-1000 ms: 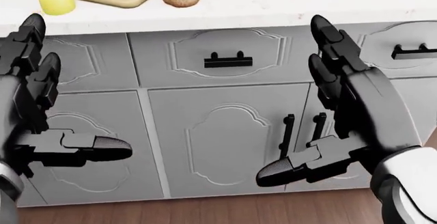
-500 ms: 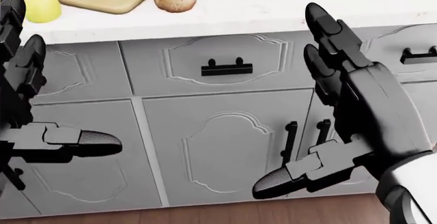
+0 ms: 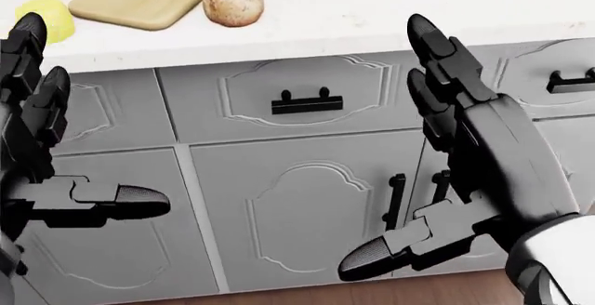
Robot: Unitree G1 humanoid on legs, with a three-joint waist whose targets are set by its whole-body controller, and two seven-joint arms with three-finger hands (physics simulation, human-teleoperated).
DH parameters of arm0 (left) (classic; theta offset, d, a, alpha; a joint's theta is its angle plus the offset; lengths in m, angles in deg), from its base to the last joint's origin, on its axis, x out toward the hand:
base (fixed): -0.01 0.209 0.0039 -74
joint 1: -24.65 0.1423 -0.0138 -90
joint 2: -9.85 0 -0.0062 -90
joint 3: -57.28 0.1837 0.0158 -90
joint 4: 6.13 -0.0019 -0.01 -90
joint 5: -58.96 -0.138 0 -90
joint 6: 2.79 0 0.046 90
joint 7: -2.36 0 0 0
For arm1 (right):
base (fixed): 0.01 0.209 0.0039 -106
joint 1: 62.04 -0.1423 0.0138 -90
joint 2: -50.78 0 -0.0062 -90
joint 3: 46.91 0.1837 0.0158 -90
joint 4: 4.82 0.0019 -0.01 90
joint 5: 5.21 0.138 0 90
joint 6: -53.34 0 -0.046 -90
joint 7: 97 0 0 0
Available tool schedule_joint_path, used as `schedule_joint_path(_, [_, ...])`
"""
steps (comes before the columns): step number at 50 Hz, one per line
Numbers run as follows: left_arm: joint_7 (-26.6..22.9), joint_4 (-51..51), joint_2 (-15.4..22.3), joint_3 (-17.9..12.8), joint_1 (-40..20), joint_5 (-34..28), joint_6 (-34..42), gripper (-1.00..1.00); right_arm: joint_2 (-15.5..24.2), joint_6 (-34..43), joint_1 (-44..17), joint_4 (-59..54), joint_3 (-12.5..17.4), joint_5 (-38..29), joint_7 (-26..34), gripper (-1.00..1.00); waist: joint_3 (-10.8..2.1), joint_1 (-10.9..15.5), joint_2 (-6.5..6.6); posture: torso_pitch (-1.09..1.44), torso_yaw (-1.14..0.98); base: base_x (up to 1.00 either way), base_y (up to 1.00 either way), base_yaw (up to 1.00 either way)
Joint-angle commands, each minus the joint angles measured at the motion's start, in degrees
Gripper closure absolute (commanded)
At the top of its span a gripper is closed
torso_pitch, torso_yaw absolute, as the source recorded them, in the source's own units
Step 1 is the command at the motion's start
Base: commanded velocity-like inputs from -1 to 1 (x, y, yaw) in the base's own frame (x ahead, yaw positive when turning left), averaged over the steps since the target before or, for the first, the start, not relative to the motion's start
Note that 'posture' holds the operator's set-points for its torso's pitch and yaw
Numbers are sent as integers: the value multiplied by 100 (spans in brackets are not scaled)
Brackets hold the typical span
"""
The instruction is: Place the bread and cheese on the cutting board.
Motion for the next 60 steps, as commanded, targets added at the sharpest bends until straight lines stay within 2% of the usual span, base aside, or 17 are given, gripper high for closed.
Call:
schedule_joint_path(1, [-6,184,23,36,-162,11,-127,-100,28,-190,-109,152,51,-83,-26,-100,-83,-38,31,0,0,7,24,0])
schedule_joint_path(6, [-10,148,19,44,-161,2,-160,-100,22,-174,-128,150,43,-133,22,-100,-86,-42,-403,0,0,6,24,0])
schedule_joint_path(8, [-16,114,16,53,-161,-6,-199,-100,21,-160,-137,159,34,-152,40,-100,-123,-82,-290,0,0,6,24,0])
schedule_joint_path(12, [-20,92,25,54,-201,-14,-183,-100,18,-214,-122,121,19,-197,65,-100,-161,-63,-398,0,0,6,24,0])
schedule_joint_path(17, [-15,95,31,65,-256,-16,-126,-100,6,-240,-144,91,-17,-258,103,-100,-64,-91,-68,0,0,6,26,0])
schedule_joint_path(19, [-14,89,34,64,-268,-17,-121,-100,-2,-237,-154,95,-34,-284,114,-100,-185,-107,303,0,0,5,30,0])
schedule_joint_path(20, [-15,89,32,61,-262,-15,-127,-100,-7,-246,-147,93,-38,-292,117,-100,-224,-102,302,0,0,7,30,0])
schedule_joint_path(22, [-16,85,26,66,-224,-23,-158,-100,-24,-266,-117,99,-41,-313,133,-100,-80,-85,227,0,0,7,30,0])
schedule_joint_path(33, [-33,43,0,67,-133,-42,-283,-100,-104,-334,-75,39,-5,-336,117,-100,-133,-50,-548,0,0,6,28,0])
schedule_joint_path(34, [-34,46,-2,70,-129,-45,-280,-100,-94,-397,-85,-31,9,-387,55,-100,-137,-105,-322,0,0,6,26,0])
schedule_joint_path(36, [-41,50,-5,68,-118,-50,-286,-100,-68,-467,-39,-34,-20,-441,53,-100,-144,10,-526,0,0,6,14,18])
schedule_joint_path(42, [-46,98,-10,63,-113,-57,-242,-100,-126,-440,-23,6,-15,-439,108,-100,-100,-66,127,0,0,6,0,50])
schedule_joint_path(43, [-45,113,-10,63,-113,-58,-232,-100,-134,-409,-36,24,-14,-431,111,-100,-225,-78,205,0,0,5,0,52])
schedule_joint_path(45, [-45,128,-11,62,-114,-57,-216,-100,-138,-431,-46,-6,-10,-433,91,-100,-137,-102,260,0,0,5,23,26])
schedule_joint_path(47, [-47,117,-16,67,-99,-63,-240,-100,-154,-455,-32,-29,-2,-418,83,-100,-106,0,-111,0,0,6,38,0])
schedule_joint_path(51, [-49,120,-18,71,-105,-66,-236,-100,-210,-334,-167,-71,141,-278,-3,-100,-68,-1,-413,0,0,6,17,0])
schedule_joint_path(60, [-32,307,26,32,-234,-6,18,-100,-128,-97,-277,89,236,17,-126,-100,-140,-2,-280,0,0,6,0,0])
